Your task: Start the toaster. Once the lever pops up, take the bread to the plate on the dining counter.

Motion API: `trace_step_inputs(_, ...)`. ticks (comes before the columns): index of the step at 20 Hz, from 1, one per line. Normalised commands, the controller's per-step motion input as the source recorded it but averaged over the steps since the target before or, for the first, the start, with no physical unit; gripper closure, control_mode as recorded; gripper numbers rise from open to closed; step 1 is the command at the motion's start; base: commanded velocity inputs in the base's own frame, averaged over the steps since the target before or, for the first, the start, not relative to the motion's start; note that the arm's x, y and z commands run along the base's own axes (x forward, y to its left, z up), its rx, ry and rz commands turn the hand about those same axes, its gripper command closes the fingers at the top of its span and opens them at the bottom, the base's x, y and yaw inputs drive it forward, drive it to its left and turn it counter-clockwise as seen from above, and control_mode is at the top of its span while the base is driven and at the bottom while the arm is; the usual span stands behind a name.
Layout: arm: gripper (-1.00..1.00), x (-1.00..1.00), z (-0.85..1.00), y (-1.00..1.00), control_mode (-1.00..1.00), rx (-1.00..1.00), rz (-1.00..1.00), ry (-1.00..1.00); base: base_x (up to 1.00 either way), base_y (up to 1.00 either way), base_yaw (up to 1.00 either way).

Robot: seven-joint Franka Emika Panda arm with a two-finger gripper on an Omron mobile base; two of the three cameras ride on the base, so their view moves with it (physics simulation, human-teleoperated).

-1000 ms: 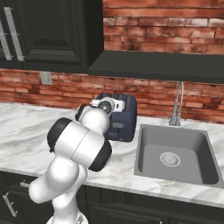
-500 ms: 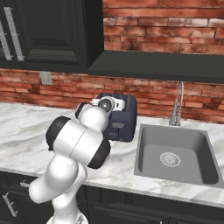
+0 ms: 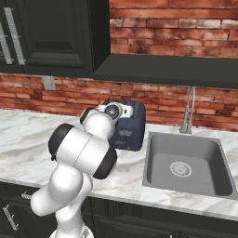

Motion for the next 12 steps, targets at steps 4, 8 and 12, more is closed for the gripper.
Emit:
trace_step_inputs(4, 1.0, 0.0, 0.0, 0.0, -1.0, 0.0, 0.0, 0.0, 0.0, 0.0, 0.0)
trace_step_inputs(8, 1.0, 0.0, 0.0, 0.0, -1.0, 0.0, 0.0, 0.0, 0.0, 0.0, 0.0)
trace_step_inputs(12, 1.0, 0.0, 0.0, 0.0, -1.0, 0.0, 0.0, 0.0, 0.0, 0.0, 0.0)
